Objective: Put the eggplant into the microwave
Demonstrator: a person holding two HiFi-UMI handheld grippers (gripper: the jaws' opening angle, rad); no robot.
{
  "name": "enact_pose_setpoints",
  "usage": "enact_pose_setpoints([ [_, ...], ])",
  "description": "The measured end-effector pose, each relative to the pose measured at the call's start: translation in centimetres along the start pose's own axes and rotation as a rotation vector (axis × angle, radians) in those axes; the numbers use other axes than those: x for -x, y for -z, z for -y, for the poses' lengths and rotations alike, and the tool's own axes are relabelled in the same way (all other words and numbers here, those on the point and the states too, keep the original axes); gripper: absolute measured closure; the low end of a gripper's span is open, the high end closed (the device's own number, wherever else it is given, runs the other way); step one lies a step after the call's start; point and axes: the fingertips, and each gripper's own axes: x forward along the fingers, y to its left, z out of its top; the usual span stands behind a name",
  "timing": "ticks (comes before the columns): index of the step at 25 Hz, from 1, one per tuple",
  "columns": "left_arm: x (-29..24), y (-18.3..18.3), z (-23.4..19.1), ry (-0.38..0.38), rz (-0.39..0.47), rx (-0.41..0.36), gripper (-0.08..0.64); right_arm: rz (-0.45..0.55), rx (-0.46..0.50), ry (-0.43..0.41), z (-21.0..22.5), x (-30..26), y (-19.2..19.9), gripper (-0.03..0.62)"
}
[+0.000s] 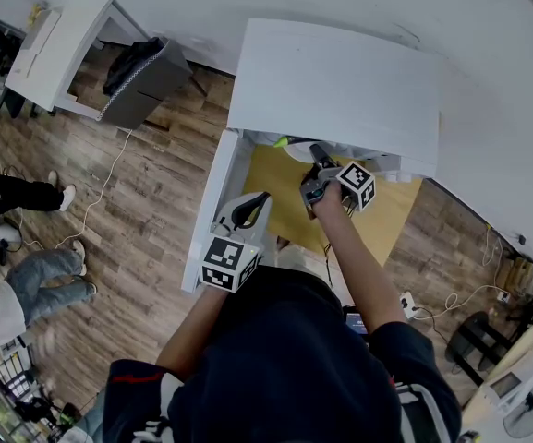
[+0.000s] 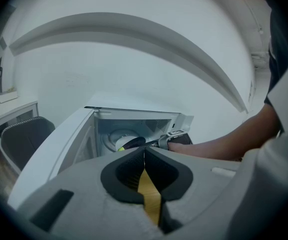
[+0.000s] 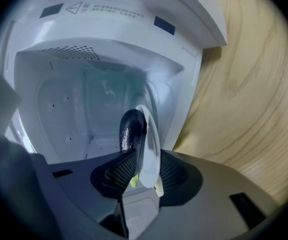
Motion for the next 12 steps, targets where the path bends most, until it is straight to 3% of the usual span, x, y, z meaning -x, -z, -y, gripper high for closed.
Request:
enact_pose_setpoints([
  [12,-0.12,0.0,0.1,-0.002,0.0,0.002,0.543,-0.015,0.019,-0.024,-0.43,-0.48,-0.1,0.443],
])
